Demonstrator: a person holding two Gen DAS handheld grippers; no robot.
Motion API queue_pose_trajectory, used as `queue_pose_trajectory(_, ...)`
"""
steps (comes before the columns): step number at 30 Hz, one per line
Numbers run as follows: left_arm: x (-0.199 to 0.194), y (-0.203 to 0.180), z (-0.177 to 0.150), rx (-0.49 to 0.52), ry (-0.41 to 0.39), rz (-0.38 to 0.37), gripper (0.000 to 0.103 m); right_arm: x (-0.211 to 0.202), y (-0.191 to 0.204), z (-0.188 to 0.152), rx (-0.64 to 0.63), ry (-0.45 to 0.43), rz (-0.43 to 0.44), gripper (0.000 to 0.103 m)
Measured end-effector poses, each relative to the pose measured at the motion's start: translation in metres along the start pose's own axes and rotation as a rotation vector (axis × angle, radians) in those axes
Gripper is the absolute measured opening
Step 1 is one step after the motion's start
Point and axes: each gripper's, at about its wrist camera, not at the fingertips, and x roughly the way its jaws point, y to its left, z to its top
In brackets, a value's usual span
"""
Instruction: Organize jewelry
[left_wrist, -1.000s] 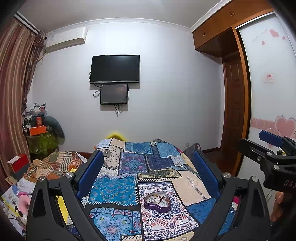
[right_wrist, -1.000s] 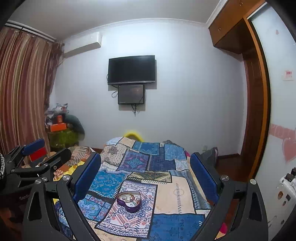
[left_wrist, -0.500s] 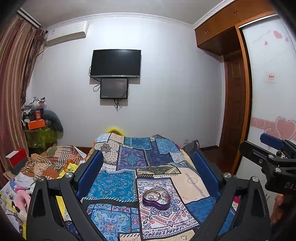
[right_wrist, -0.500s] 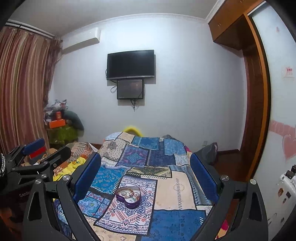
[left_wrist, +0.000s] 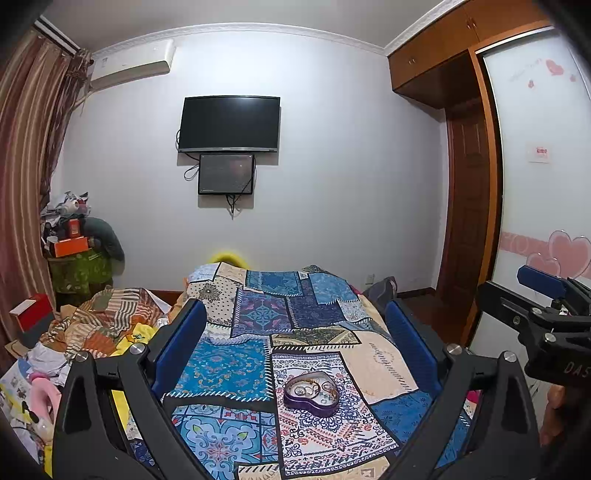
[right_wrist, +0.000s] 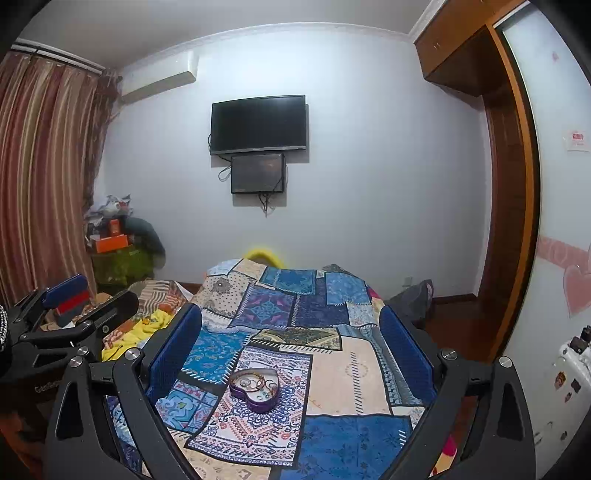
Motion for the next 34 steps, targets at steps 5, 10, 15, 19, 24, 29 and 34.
queue_pose_trajectory(5,0.002,0.002,-0.001,-0.006,0.005,-0.005,0.098,0.002,-0.001,-0.001,0.004,0.006,0.000,0.096)
queue_pose_trajectory(10,0.005,0.004,-0.002,-0.015,0.017,-0.020,0.098,0.003,-0.001,-0.002,0.000,0.008,-0.001,0.096)
queue_pose_trajectory(15,0.007,0.006,-0.003,-0.027,0.021,-0.018,0.098,0.003,0.000,-0.002,0.001,0.010,-0.001,0.096)
queue_pose_trajectory(19,0.008,0.006,-0.004,-0.029,0.023,-0.020,0.098,0.003,0.000,-0.001,0.001,0.012,-0.001,0.096)
queue_pose_trajectory(24,0.009,0.005,-0.005,-0.021,0.026,-0.026,0.098,0.004,0.000,-0.001,0.002,0.015,0.002,0.096)
queue_pose_trajectory(29,0.011,0.006,-0.006,-0.025,0.032,-0.032,0.101,0.006,0.001,-0.002,0.004,0.018,0.004,0.096)
queue_pose_trajectory(34,0.014,0.008,-0.007,-0.023,0.038,-0.030,0.101,0.011,0.000,-0.004,0.007,0.026,0.006,0.096)
